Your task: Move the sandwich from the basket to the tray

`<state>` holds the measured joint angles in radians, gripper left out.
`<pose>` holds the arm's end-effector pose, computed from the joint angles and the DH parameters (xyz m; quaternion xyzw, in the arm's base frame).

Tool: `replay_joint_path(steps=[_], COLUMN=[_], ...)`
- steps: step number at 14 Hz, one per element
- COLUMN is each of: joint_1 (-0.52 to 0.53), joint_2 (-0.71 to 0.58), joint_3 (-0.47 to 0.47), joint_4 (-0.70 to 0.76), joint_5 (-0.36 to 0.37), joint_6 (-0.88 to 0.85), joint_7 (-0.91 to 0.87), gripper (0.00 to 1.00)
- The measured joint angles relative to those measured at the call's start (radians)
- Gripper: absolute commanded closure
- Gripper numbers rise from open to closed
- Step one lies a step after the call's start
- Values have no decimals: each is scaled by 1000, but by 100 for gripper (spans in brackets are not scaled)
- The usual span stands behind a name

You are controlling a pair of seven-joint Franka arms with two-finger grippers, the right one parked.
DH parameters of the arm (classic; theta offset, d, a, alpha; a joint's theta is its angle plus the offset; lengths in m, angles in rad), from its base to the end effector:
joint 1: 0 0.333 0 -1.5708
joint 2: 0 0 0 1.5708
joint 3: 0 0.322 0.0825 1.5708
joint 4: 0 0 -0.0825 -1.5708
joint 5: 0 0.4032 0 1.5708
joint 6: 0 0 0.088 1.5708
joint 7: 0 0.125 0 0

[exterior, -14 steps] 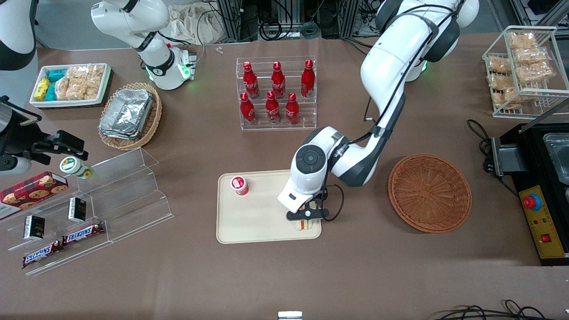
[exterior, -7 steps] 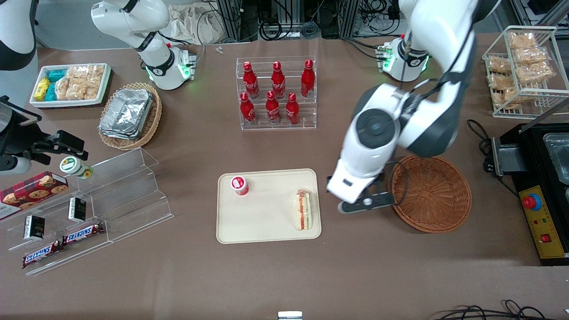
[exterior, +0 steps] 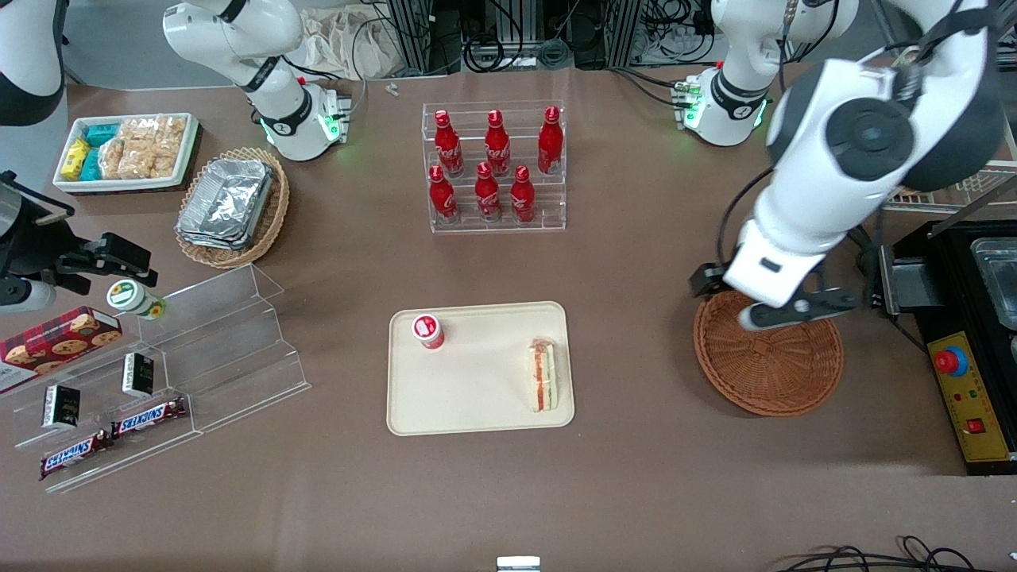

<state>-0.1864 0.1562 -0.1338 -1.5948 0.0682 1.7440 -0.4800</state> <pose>0.6018 -0.1866 0.5225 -0.9969 -0.0746 -0.0065 0.0224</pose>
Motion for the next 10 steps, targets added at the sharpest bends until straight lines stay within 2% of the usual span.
replay_joint_path(steps=[3,6,10], joint_1=[140,248,271], joint_2=[-103,-156,-159], joint_3=[5,8,7], joint_4=[-60,-85,-70], joint_5=[-72,-92,-91], joint_6=[-54,-98,-95], joint_7=[212,398,506], gripper=[0,0,0])
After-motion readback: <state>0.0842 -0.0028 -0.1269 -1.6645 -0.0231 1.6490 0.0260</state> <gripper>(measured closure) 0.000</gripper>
